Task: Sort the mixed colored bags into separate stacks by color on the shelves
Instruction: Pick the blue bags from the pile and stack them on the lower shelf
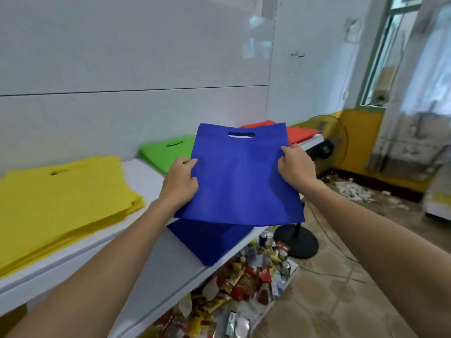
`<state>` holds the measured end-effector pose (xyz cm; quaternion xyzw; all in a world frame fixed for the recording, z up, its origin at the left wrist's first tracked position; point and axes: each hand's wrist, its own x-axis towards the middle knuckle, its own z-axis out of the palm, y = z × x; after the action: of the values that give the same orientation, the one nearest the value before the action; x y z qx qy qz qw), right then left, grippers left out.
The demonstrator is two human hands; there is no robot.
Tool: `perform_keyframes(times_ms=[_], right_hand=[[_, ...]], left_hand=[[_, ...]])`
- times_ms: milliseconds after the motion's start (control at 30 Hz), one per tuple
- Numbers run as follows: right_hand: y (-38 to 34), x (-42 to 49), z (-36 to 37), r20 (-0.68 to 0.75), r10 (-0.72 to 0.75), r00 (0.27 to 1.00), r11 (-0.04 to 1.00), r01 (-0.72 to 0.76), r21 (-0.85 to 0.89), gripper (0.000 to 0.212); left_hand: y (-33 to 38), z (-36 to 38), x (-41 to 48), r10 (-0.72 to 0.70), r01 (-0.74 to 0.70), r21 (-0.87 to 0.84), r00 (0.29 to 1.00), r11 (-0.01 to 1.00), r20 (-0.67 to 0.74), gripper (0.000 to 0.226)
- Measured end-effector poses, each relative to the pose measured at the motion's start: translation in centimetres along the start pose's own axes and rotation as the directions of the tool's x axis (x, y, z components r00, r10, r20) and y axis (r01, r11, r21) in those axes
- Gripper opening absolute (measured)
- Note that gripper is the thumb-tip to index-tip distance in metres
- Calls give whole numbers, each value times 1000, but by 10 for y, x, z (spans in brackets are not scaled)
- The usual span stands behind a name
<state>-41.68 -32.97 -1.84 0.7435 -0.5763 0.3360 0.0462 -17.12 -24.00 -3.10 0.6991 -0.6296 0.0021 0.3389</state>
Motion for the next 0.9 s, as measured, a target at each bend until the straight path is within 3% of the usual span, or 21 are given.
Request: perform_keyframes(times_ms=[133,267,600,733,900], right_hand=[[82,-13,-36,-50,138,989,988,-141,-64,29],[161,-26,-64,-59,249,967,959,-254,-123,17],[360,-17,-109,-1,380,925,904,-371,-213,19],[417,-4,-100,102,423,900,890,-391,-236,26],[428,18,-52,227,376,898,923,-342,-176,30]], left_hand=[[69,57,15,89,-82,-97,993,992,75,50],[135,111,19,126,-100,-200,984,975,123,43],[285,273,39,186,-106,-276,941,955,284,37],[303,324,43,190,-120,-250,943,961,275,35],[272,347,37,116,-56,-187,938,981,327,38]])
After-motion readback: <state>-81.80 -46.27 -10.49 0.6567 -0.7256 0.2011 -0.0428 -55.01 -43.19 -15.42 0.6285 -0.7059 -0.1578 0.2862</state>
